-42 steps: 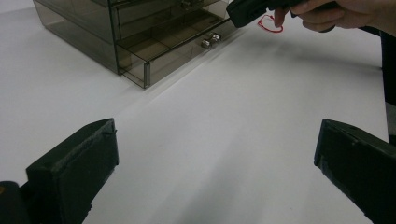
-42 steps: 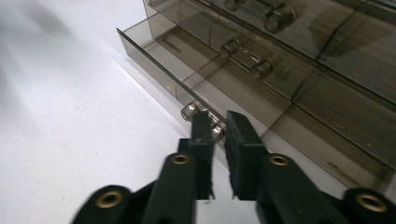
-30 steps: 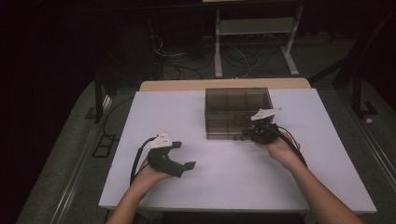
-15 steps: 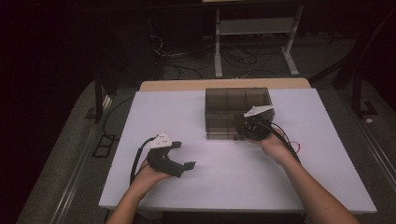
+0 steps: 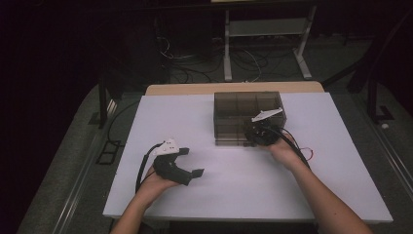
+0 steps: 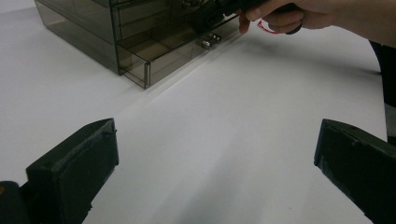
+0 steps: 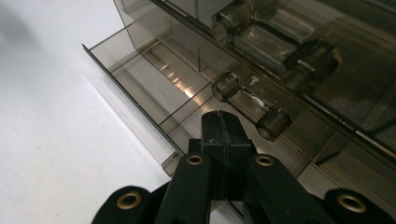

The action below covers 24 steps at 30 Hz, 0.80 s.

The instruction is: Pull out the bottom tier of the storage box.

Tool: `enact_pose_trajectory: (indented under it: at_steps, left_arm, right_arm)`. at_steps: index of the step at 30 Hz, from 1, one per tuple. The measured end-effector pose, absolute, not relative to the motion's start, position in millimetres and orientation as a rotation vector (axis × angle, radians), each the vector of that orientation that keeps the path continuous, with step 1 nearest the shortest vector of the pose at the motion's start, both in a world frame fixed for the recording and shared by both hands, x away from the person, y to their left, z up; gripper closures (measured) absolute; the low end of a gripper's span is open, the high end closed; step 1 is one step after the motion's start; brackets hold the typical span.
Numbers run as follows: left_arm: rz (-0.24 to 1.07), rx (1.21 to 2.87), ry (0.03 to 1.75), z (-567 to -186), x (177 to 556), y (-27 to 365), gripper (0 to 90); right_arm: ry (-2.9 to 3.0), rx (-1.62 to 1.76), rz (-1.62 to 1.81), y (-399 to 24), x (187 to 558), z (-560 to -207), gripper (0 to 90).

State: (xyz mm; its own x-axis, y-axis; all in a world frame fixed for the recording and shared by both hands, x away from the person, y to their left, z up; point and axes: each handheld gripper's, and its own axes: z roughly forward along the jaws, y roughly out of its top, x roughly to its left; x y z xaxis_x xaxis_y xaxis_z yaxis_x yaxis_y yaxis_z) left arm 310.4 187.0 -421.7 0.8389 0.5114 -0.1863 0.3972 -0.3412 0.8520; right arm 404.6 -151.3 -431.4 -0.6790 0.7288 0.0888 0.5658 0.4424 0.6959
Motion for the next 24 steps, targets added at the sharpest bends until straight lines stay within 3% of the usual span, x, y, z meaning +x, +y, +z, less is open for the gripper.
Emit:
enact_pose_trajectory:
  at_steps: [24]
  left_arm:
    - [0.135,1.974,0.676,-422.0,310.2,187.3,0.0]
  right_arm:
    - [2.504,1.104,1.035,-149.0,404.4,-435.0,89.4]
